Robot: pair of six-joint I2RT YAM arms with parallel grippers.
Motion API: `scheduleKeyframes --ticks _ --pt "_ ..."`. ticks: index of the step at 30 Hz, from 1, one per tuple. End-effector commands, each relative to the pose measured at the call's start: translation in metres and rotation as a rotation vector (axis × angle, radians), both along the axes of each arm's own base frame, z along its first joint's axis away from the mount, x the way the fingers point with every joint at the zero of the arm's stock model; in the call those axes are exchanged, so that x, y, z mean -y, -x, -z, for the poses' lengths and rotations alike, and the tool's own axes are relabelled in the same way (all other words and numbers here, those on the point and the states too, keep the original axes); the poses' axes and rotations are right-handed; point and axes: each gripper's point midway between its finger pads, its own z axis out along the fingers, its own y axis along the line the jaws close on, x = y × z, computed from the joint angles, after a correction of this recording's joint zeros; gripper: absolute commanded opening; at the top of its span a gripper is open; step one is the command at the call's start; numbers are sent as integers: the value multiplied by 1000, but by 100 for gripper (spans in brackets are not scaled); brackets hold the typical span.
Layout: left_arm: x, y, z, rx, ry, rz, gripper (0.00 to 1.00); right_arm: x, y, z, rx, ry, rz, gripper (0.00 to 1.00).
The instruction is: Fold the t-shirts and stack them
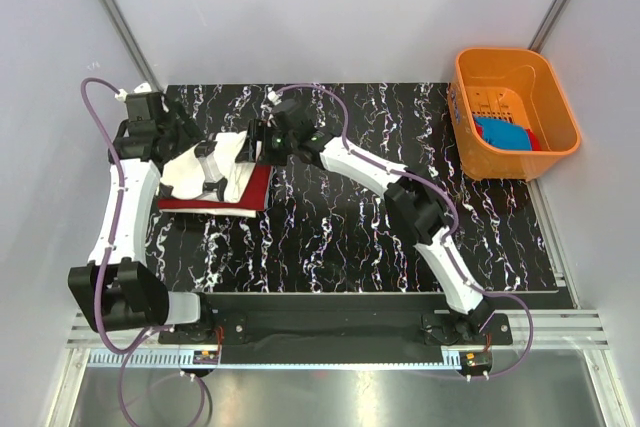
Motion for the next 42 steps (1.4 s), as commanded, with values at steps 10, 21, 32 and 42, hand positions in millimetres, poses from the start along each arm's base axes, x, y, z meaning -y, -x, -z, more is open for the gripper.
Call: scheduleKeyframes --ticks 10,21,32,42 --pt "-6 10 -25 58 -104 -37 78 -27 -2 8 -43 -25 -5 60" --pt "-10 14 -23 37 -142 -47 78 -4 -1 -37 57 -44 35 0" --pt "-3 12 -20 34 -144 -29 77 32 -8 -20 12 -53 92 7" --pt "7 6 -2 42 -100 0 77 38 -4 -27 83 11 58 56"
